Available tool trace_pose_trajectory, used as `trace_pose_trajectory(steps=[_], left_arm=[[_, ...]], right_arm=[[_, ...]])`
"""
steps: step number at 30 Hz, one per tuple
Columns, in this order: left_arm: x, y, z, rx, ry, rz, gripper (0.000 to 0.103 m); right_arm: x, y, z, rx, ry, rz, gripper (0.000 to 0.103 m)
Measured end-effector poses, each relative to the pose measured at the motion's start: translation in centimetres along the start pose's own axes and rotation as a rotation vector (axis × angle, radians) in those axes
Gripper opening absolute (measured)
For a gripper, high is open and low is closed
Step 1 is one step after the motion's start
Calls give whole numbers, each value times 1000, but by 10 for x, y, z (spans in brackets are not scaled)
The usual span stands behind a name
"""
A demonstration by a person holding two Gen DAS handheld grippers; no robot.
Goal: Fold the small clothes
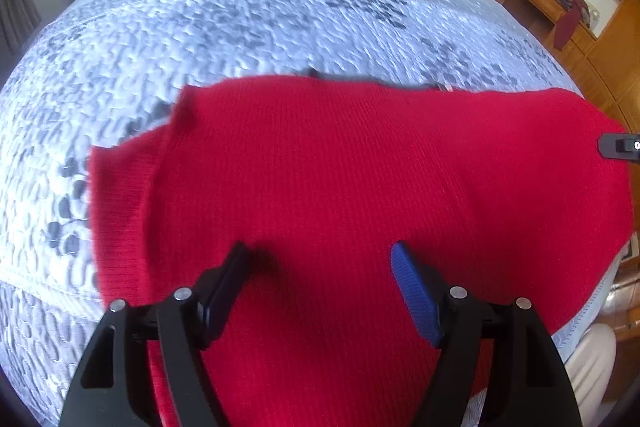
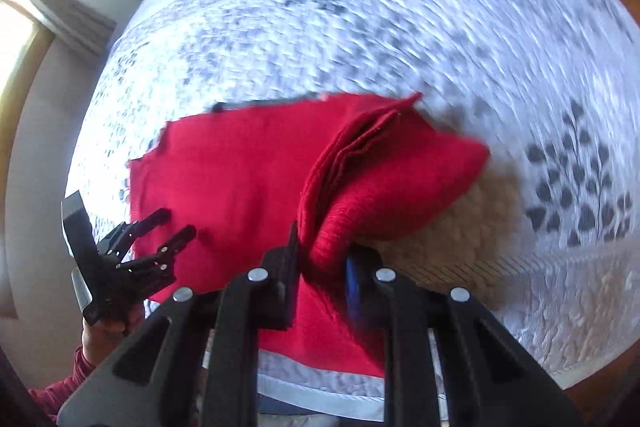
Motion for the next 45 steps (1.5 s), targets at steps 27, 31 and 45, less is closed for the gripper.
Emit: trace_pose_trajectory(steps=[27,31,45], left_arm=[[-2,1,-52,65,49,-19,77],[3,1,-55,99,85,-39,77],[20,1,-64,222,106,-109,77]], right_arm=[[-11,25,-150,400,-48,13,72],[-15,60,-142,450,-21,-22,73],[-108,132,-186,702,140,-93,50]])
Point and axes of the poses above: each gripper's, at about its wrist camera, not at the fingertips, and x roughly against the way its jaws point, z to its right, y to its underside, the point moved 9 cm from there along -x, roughly the way its jaws point, and after that the axes turned 8 degrees about x, right-handed, at the moved point
